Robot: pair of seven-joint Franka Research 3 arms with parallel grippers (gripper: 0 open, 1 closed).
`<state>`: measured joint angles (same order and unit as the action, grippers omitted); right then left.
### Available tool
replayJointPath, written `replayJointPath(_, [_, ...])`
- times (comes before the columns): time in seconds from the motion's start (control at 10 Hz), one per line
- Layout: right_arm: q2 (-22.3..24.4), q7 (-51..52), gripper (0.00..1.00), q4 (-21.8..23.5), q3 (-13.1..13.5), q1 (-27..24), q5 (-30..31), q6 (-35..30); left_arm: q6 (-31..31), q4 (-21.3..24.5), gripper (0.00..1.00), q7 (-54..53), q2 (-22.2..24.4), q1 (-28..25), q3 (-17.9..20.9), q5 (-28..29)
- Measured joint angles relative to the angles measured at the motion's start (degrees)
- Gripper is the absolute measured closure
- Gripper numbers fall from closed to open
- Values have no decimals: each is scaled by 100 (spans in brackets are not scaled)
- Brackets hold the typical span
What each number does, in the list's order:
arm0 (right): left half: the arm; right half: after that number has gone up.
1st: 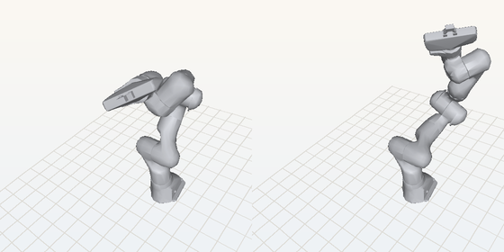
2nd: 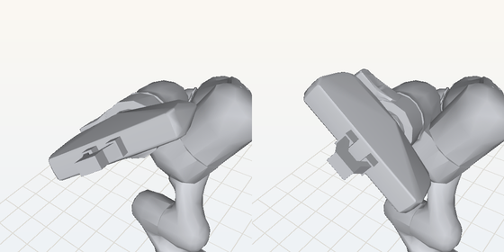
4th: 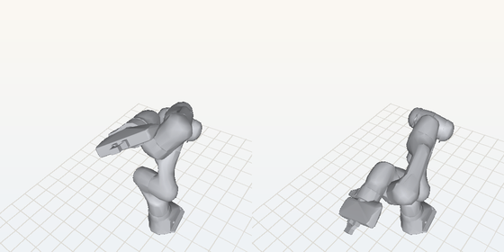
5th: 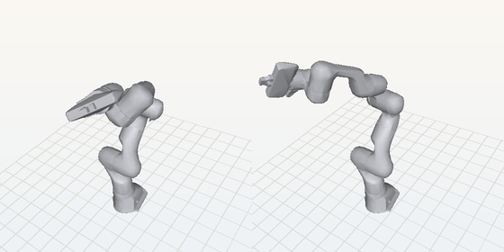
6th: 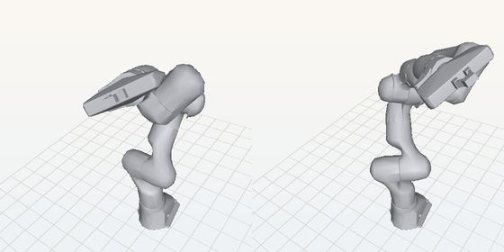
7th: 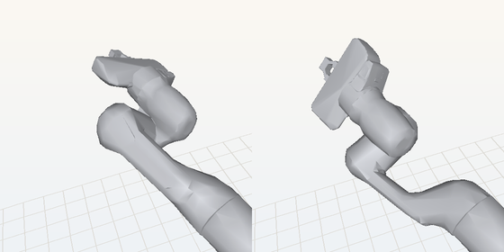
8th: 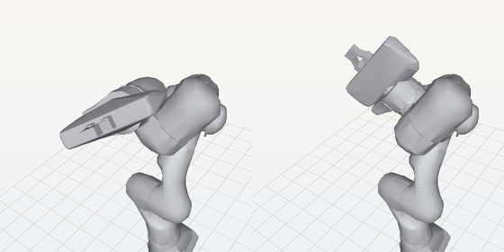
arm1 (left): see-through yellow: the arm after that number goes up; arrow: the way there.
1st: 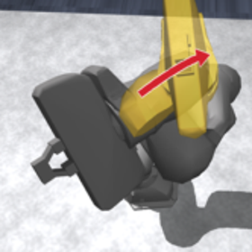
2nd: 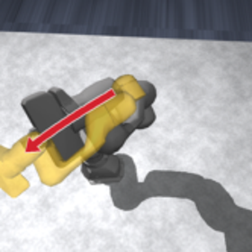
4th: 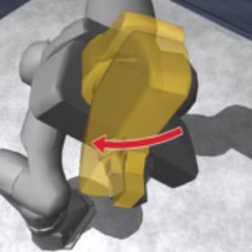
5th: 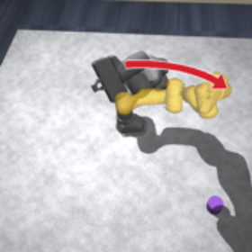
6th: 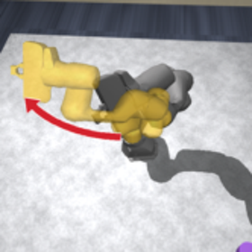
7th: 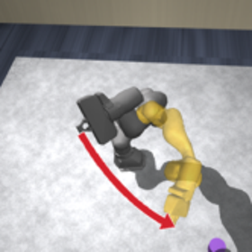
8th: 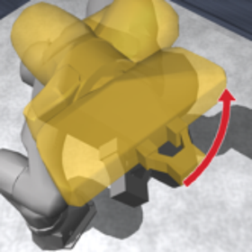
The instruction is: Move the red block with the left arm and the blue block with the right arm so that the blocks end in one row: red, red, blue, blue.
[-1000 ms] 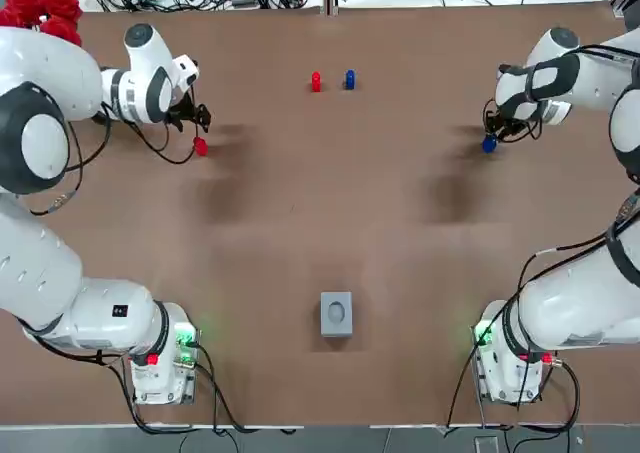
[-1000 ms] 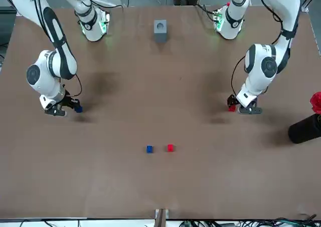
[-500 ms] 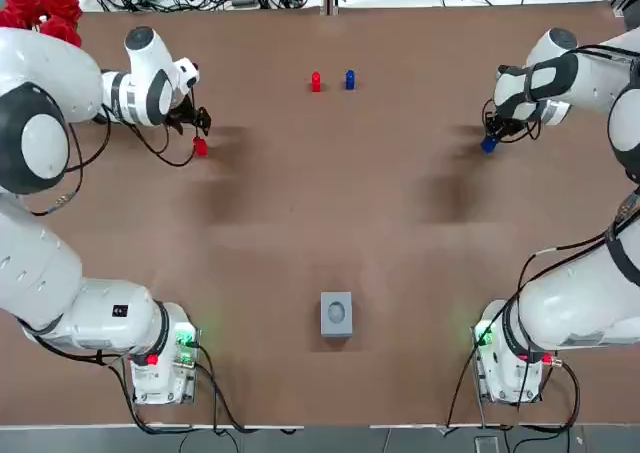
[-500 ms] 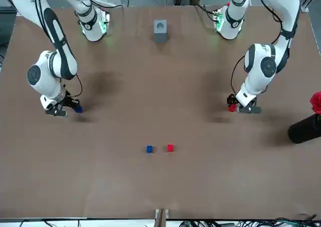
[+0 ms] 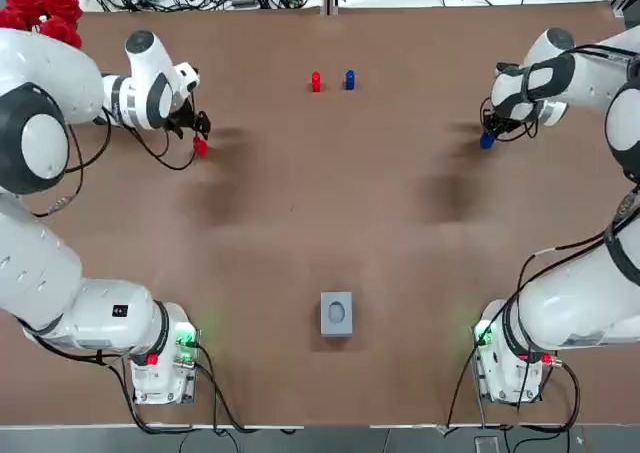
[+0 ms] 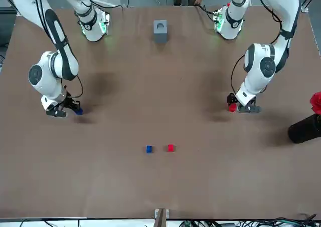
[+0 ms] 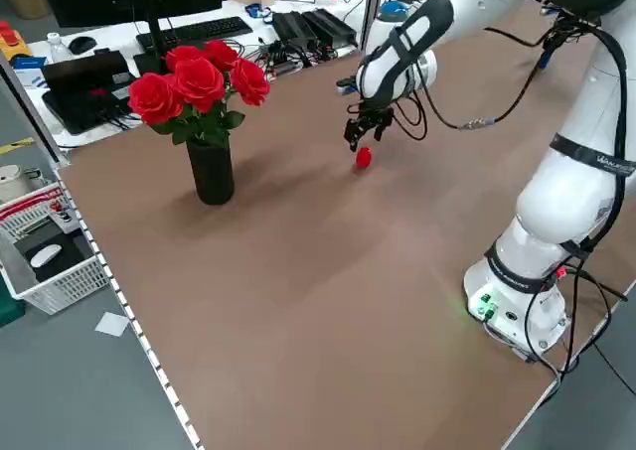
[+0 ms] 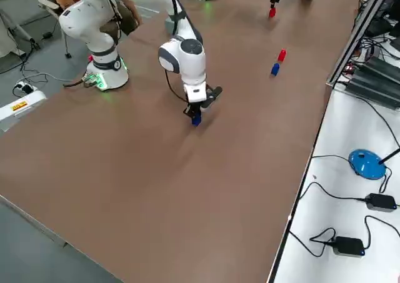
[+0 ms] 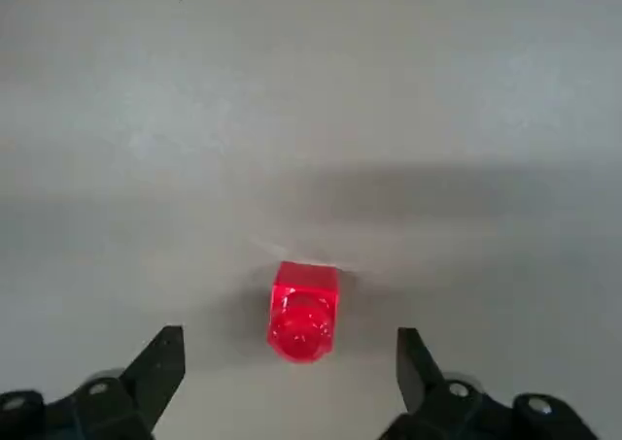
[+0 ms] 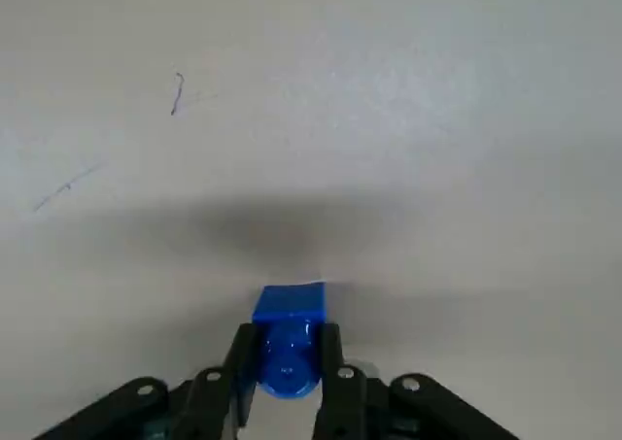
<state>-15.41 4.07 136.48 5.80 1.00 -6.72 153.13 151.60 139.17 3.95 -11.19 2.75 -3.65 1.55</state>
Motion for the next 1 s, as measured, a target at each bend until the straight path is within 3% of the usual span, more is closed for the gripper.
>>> replayJointPath(0.1, [-35, -1, 70, -50, -7, 30, -12, 16, 2, 19, 7, -1, -4, -3, 0, 0])
replayJointPath(0.4, [-199, -7, 70, -288, -158, 110, -322, 54, 59, 19, 25, -1, -36, -2, 0, 0])
replayJointPath(0.5, [-258, -59, 70, -379, -211, 126, -357, 59, 124, 19, 39, -2, -74, 0, 0, 0])
replayJointPath(0.7, [-378, -362, 70, -553, -356, 177, -360, 90, 202, 13, 43, -2, -180, 11, -4, 0])
replayJointPath(1.0, [-604, -842, 70, -906, -493, 357, -360, 90, 227, -9, 60, -2, -253, 16, -5, 0])
